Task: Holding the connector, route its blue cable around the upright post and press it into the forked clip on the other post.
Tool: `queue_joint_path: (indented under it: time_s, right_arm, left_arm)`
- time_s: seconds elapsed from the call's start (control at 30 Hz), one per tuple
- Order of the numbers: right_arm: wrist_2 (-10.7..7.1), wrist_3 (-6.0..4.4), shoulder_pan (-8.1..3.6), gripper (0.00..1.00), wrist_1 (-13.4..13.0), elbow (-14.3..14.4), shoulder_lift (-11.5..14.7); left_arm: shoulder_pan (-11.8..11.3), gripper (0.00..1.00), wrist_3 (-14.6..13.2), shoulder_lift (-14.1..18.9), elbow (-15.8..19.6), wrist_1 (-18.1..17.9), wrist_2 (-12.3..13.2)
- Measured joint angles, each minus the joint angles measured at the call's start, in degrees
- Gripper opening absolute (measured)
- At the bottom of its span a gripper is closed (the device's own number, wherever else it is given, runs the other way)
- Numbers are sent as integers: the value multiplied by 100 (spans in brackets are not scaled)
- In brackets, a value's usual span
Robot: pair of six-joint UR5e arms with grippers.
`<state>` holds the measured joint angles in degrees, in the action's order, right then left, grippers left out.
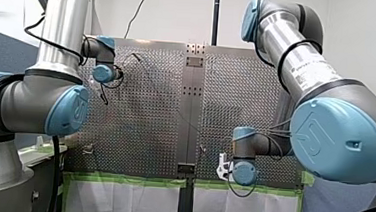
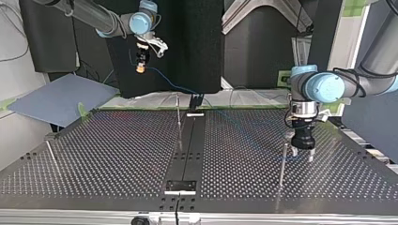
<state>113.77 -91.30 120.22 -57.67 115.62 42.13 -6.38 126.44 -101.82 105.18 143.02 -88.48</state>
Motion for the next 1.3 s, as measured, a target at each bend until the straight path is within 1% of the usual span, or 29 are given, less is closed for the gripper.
queue_joint_path:
  time_s: [0.13, 0.23, 0.43, 0.73, 0.87, 0.97, 1.07, 1.17, 1.3]
  right_arm:
    - [0, -22, -16, 0, -179, 157, -180]
    - [-3, -26, -28, 0, -317, 163, -316]
    - [10, -30, -71, 0, -628, -7, -628]
    - [8, -119, -124, 0, -1085, -398, -1086]
    - [-28, -160, -139, 0, -1332, -485, -1332]
    - [-75, -167, -135, 0, -1490, -535, -1518]
    - [-165, -169, -124, 0, -1554, -554, -1673]
    - [-233, -170, -114, 0, -1554, -572, -1811]
    - [-260, -167, -108, 0, -1544, -585, -2015]
  left_arm:
    - [2, 100, 9, 1, 0, -1, 9]
    - [11, 100, 11, 1, 0, -1, 10]
    - [12, 100, 12, 1, 0, -1, 11]
    - [-1, 100, 2, 1, 0, -1, 11]
    - [1, 100, 5, 1, 0, 1, 12]
    - [9, 100, 9, 2, 0, 5, 16]
    - [17, 100, 10, 2, 0, 7, 19]
    - [25, 100, 11, 2, 0, 8, 19]
    - [31, 100, 12, 2, 0, 12, 19]
